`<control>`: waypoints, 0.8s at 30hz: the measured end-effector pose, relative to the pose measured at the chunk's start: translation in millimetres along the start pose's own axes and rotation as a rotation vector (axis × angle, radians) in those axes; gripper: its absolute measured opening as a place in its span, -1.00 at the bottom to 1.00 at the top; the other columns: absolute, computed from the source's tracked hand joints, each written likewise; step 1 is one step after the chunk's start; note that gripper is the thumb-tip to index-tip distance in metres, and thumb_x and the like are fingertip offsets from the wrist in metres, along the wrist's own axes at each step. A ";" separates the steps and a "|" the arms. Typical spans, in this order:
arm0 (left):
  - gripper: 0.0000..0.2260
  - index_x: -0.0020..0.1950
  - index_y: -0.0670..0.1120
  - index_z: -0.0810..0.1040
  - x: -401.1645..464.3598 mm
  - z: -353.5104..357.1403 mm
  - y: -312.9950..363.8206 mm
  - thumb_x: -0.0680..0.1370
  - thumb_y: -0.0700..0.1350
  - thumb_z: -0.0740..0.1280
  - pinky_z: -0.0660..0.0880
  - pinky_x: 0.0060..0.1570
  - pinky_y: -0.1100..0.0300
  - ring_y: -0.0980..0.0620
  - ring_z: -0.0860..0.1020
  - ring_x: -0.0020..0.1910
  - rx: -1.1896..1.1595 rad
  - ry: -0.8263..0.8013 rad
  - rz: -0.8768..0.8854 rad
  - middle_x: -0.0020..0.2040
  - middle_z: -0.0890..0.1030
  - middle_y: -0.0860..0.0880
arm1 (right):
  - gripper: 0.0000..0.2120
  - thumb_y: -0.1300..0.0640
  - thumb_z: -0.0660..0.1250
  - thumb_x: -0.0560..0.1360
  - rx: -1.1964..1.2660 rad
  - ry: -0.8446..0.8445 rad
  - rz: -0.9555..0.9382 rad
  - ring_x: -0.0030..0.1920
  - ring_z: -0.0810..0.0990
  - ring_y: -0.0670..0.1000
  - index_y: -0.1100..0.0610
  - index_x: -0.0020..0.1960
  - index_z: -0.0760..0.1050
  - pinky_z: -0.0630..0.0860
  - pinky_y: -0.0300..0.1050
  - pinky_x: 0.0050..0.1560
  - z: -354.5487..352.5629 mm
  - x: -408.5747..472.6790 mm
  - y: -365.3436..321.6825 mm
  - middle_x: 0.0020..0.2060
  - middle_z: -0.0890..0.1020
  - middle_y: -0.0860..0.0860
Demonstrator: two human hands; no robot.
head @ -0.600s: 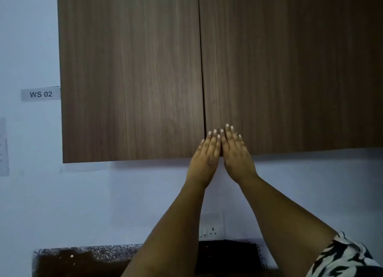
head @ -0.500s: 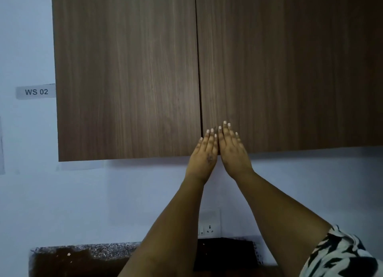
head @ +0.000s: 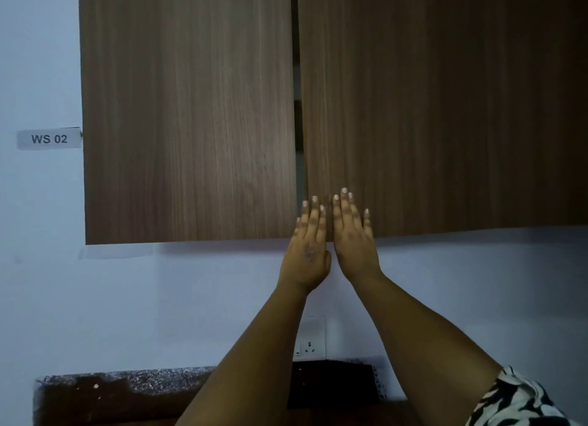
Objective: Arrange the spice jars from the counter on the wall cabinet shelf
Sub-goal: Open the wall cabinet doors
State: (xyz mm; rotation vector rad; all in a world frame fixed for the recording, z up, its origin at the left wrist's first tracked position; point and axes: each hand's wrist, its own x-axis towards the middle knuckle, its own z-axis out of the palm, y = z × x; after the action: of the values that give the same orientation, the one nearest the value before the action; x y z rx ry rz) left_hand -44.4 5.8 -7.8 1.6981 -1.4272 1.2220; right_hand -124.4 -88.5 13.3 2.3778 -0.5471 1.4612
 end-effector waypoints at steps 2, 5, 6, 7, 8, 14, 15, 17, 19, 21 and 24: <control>-0.31 0.56 -0.23 -0.14 -5.5 -11.6 17.3 0.53 -0.16 0.15 -0.04 0.55 -0.02 -0.10 -0.17 0.59 -0.165 0.068 -0.001 0.59 -0.16 -0.16 | 0.00 0.14 0.51 0.37 0.051 0.025 0.033 0.55 0.03 0.14 0.24 0.56 -0.07 0.18 0.24 0.46 -12.0 -9.4 0.8 0.56 0.09 0.21; -0.28 0.55 -0.28 -0.20 -1.9 -31.4 50.4 0.60 -0.14 0.21 -0.05 0.54 0.20 -0.04 -0.16 0.59 -0.350 0.179 -0.054 0.59 -0.22 -0.19 | -0.10 0.17 0.42 0.47 0.115 0.088 0.034 0.56 -0.05 0.08 0.20 0.58 -0.11 0.10 0.19 0.51 -33.9 -23.9 4.5 0.58 0.00 0.15; -0.29 0.56 -0.24 -0.23 0.9 -40.0 64.1 0.63 -0.12 0.20 -0.06 0.50 0.33 0.03 -0.16 0.58 -0.432 0.191 -0.134 0.59 -0.21 -0.15 | -0.17 0.17 0.36 0.53 0.131 0.105 0.051 0.56 -0.08 0.05 0.20 0.58 -0.12 0.07 0.17 0.52 -41.4 -28.1 6.1 0.58 -0.02 0.13; -0.31 0.57 -0.19 -0.24 3.7 -48.8 78.7 0.65 -0.11 0.18 -0.05 0.44 0.44 0.11 -0.12 0.57 -0.532 0.177 -0.230 0.60 -0.16 -0.10 | -0.22 0.16 0.31 0.57 0.147 0.113 0.077 0.56 -0.11 0.02 0.19 0.59 -0.13 0.06 0.17 0.53 -50.2 -32.2 7.3 0.59 -0.04 0.12; -0.34 0.58 -0.15 -0.23 6.1 -56.0 91.9 0.67 -0.09 0.15 0.00 0.37 0.51 0.14 -0.02 0.55 -0.620 0.144 -0.309 0.61 -0.06 -0.07 | -0.25 0.15 0.28 0.59 0.166 0.122 0.106 0.56 -0.12 0.01 0.18 0.59 -0.13 0.07 0.16 0.53 -59.2 -36.6 8.2 0.59 -0.04 0.11; -0.58 0.53 -0.13 0.24 -2.0 -83.5 146.1 0.69 -0.03 0.10 0.41 0.17 0.32 -0.02 0.53 0.26 -0.746 0.136 -0.335 0.35 0.52 -0.09 | -0.34 0.14 0.22 0.62 0.333 0.162 0.201 0.58 0.01 0.06 0.17 0.59 -0.06 0.14 0.04 0.53 -119.1 -68.3 11.6 0.59 0.01 0.08; -0.62 0.48 -0.13 0.31 -2.4 -88.6 151.9 0.69 -0.03 0.09 0.45 0.13 0.28 -0.03 0.57 0.20 -0.748 0.135 -0.328 0.29 0.57 -0.09 | -0.35 0.15 0.22 0.62 0.356 0.166 0.207 0.57 0.03 0.04 0.16 0.59 -0.04 0.14 0.00 0.53 -128.6 -73.5 11.7 0.59 0.02 0.07; -0.67 0.40 -0.14 0.41 -1.4 -96.9 163.8 0.69 -0.06 0.09 0.50 0.06 0.22 -0.04 0.61 0.09 -0.764 0.137 -0.302 0.18 0.63 -0.10 | -0.36 0.15 0.22 0.63 0.394 0.169 0.212 0.57 0.06 0.02 0.14 0.59 -0.02 0.15 -0.04 0.53 -146.5 -83.9 11.1 0.58 0.05 0.05; -0.69 0.35 -0.14 0.47 -0.2 -103.3 179.2 0.69 -0.09 0.09 0.48 0.00 0.25 -0.02 0.62 0.04 -0.783 0.155 -0.283 0.12 0.66 -0.09 | -0.36 0.14 0.24 0.62 0.400 0.186 0.224 0.56 0.11 0.03 0.12 0.59 0.00 0.20 -0.06 0.51 -163.2 -94.2 11.9 0.58 0.09 0.05; -0.71 0.31 -0.13 0.52 1.1 -106.9 197.4 0.68 -0.12 0.11 0.45 -0.03 0.32 0.01 0.62 0.01 -0.806 0.190 -0.278 0.08 0.67 -0.07 | -0.36 0.11 0.25 0.61 0.398 0.207 0.245 0.53 0.21 0.05 0.09 0.59 0.01 0.29 -0.08 0.46 -181.9 -104.4 15.8 0.56 0.15 0.06; -0.72 0.27 -0.13 0.57 4.1 -107.3 222.2 0.66 -0.15 0.14 0.46 -0.09 0.34 0.03 0.62 -0.05 -0.841 0.223 -0.254 0.02 0.69 -0.07 | -0.41 0.06 0.21 0.63 0.413 0.208 0.277 0.43 0.38 0.08 0.04 0.58 0.04 0.44 -0.03 0.36 -213.4 -118.3 28.4 0.52 0.25 0.07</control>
State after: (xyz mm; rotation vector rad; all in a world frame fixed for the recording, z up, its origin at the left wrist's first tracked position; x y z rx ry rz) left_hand -287.1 44.6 13.7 1.0697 -1.2744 0.5188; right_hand -353.5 -0.7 2.5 2.4741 -0.5870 2.0938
